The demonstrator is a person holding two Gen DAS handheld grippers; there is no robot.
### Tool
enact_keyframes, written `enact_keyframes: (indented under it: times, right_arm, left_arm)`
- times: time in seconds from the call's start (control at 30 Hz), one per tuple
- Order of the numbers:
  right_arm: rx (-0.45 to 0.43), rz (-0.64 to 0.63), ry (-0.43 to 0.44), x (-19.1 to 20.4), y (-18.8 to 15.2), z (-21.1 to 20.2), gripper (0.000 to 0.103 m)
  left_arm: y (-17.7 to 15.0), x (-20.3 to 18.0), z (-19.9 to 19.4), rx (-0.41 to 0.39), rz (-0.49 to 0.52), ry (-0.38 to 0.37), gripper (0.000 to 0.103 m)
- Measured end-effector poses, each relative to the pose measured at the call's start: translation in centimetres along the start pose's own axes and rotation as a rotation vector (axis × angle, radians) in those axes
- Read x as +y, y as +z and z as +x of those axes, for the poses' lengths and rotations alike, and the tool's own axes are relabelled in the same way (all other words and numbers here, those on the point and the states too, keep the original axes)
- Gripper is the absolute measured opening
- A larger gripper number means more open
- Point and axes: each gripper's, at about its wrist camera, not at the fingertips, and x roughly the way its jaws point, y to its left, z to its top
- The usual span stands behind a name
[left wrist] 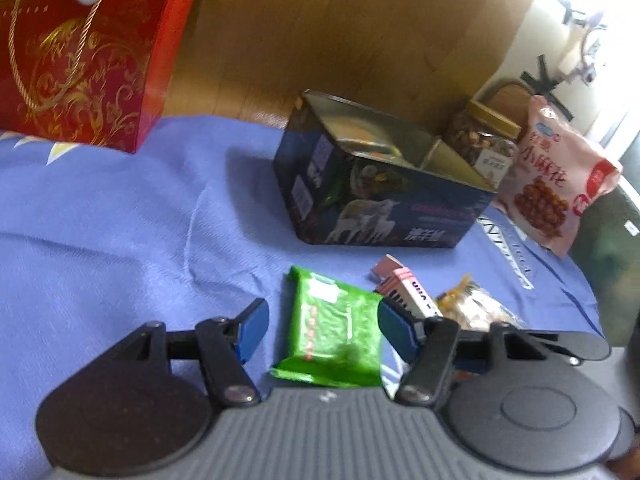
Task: Organize snacks
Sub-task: 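Grasp the green biscuit pack with the left gripper and carry it to the tin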
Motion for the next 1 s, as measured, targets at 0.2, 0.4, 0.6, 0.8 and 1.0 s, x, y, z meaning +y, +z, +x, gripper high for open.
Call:
enact_keyframes:
  times: [0.2, 0.4, 0.6, 0.8, 1.0]
  right_arm:
    - [-0.019, -0.053, 0.024, 1.5, -0.1, 0.2, 0.056]
    - [-0.016, -0.157, -0.051, 3.4, 0.1, 3.4, 0.049]
    - [-0.111, -0.098, -0.038, 2.8, 0.5, 1.6, 0.043]
    - [-0.303, -0.150, -0.125, 1.9, 3.3, -1.6, 0.042]
    - [-0.349, -0.106, -0.209, -3.1, 6.6, -0.7, 0.041]
  left_arm:
    - [0.2, -0.5, 1.0, 0.020, 0.008, 0.007, 0.060]
    - [-1.3, -1.9, 1.0, 0.048, 0.072, 0.049, 0.047]
    - [-0.2, -2.8, -1.1, -0.004, 0.061, 0.022, 0.047]
    - [4.0, -6.0, -2.6, -0.125, 0.116, -0.038, 0.047]
    - [9.2, -8.8, 2.5, -0.111, 0.119, -0.072, 0.047]
